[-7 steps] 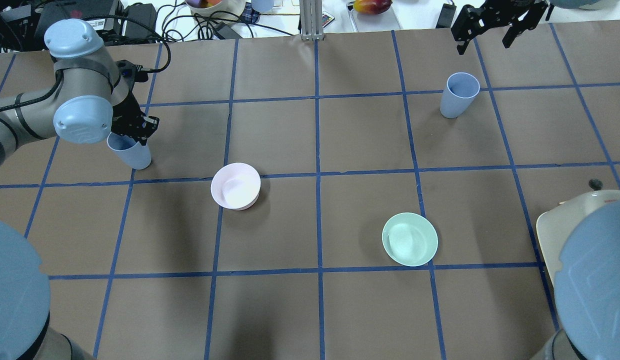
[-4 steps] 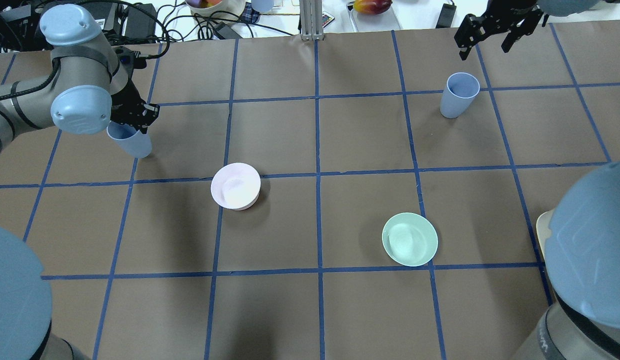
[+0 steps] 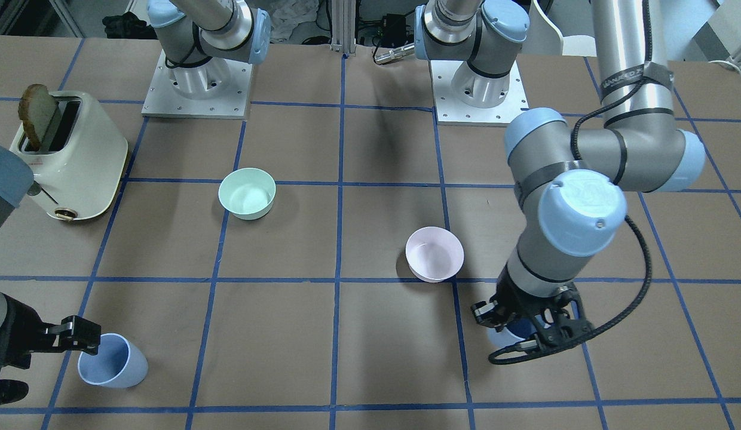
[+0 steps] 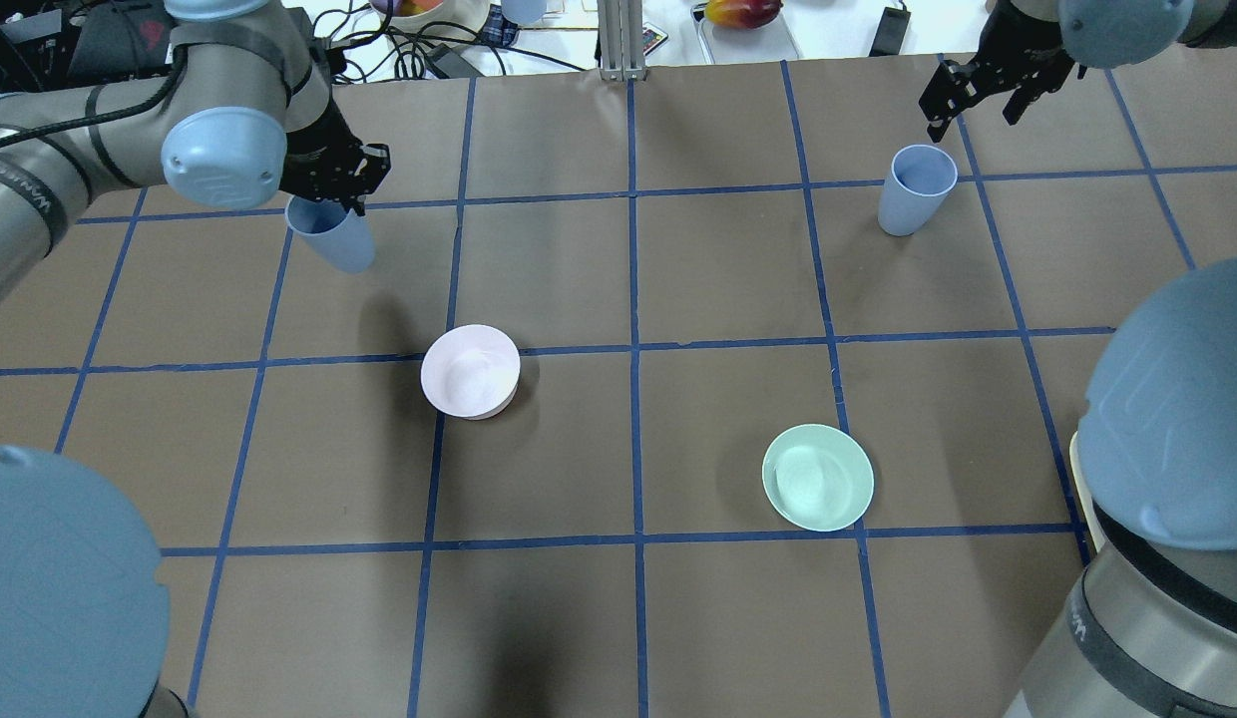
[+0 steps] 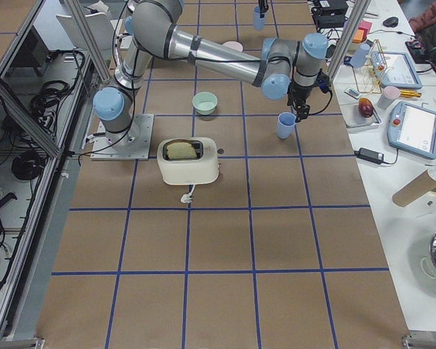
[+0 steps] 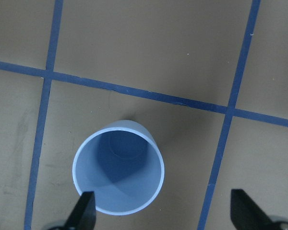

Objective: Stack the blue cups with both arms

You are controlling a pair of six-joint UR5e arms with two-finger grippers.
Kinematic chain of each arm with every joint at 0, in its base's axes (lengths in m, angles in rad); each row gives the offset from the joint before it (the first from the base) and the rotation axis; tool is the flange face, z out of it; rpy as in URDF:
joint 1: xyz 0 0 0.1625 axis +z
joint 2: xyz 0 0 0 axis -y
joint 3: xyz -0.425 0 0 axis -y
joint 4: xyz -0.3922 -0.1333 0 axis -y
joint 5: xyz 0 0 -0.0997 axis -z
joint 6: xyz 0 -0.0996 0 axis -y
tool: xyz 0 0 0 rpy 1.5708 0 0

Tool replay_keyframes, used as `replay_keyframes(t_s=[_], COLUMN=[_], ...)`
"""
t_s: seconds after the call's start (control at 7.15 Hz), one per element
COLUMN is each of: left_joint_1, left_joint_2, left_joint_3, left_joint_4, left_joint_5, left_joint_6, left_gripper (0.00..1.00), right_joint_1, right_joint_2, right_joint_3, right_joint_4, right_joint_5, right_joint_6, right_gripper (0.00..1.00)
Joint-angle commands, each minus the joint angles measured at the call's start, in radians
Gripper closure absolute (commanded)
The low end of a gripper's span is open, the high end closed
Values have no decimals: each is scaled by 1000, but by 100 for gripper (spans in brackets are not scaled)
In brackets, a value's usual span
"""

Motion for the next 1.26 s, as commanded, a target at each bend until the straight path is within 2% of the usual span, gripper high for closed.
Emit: replay_keyframes(t_s=[0.0, 0.28, 0.42, 0.56, 0.7, 0.84, 1.12], left_joint_1=[-165, -258, -290, -309, -329, -345, -346], left_joint_2=[-80, -146, -180, -206, -228, -233, -251], left_joint_3=[114, 189, 224, 263, 290, 295, 289], left_joint_4=[-4, 3, 3, 7, 4, -1, -4], left_joint_5=[-6, -8, -8, -8, -6, -6, -6], left_joint_6=[-252, -285, -293, -309, -323, -314, -308], left_gripper=[100, 100, 100, 100, 100, 100, 100], right_joint_1=[-4, -7, -10, -10, -10, -10, -12], right_joint_2=[55, 82, 88, 94, 94, 94, 86], right_joint_3=[2, 1, 1, 2, 2, 2, -10], right_joint_4=[-2, -3, -3, -2, 0, 3, 30], right_joint_5=[0, -8, -3, -6, -11, -6, -9], right_joint_6=[-4, -2, 2, -2, -5, -7, -7], right_gripper=[0, 0, 24, 66, 86, 100, 100])
